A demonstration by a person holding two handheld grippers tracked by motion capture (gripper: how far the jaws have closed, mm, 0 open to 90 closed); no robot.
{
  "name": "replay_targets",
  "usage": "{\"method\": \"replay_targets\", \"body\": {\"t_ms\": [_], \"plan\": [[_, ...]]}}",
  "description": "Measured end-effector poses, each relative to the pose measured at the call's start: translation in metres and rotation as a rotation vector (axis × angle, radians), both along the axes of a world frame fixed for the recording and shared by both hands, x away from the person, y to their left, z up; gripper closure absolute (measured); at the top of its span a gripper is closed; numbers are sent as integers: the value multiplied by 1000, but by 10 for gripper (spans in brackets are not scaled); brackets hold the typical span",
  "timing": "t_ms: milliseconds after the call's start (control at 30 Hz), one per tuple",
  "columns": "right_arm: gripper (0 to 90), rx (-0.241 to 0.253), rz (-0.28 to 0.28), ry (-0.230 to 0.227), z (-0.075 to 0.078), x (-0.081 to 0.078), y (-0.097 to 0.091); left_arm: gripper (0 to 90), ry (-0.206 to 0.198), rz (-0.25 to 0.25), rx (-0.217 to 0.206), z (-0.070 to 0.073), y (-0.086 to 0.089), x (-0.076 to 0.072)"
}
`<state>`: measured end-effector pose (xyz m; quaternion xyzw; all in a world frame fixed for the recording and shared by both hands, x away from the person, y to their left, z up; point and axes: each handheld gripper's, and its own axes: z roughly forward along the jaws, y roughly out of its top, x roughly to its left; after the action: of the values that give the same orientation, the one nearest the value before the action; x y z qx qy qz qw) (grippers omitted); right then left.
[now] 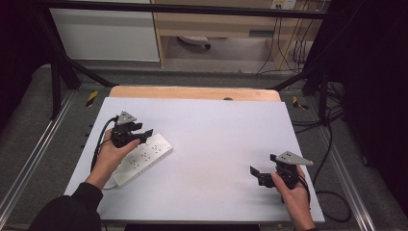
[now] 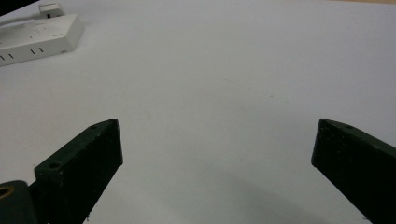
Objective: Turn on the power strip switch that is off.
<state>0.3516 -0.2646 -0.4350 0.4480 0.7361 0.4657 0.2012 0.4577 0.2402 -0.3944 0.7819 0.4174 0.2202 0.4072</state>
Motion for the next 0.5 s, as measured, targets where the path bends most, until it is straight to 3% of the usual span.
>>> {"method": "replay_targets", "body": {"t_ms": [500], "plan": [[24,3,-1,-2,0,0,0,706,22,-22,17,-4,-3,1]]}}
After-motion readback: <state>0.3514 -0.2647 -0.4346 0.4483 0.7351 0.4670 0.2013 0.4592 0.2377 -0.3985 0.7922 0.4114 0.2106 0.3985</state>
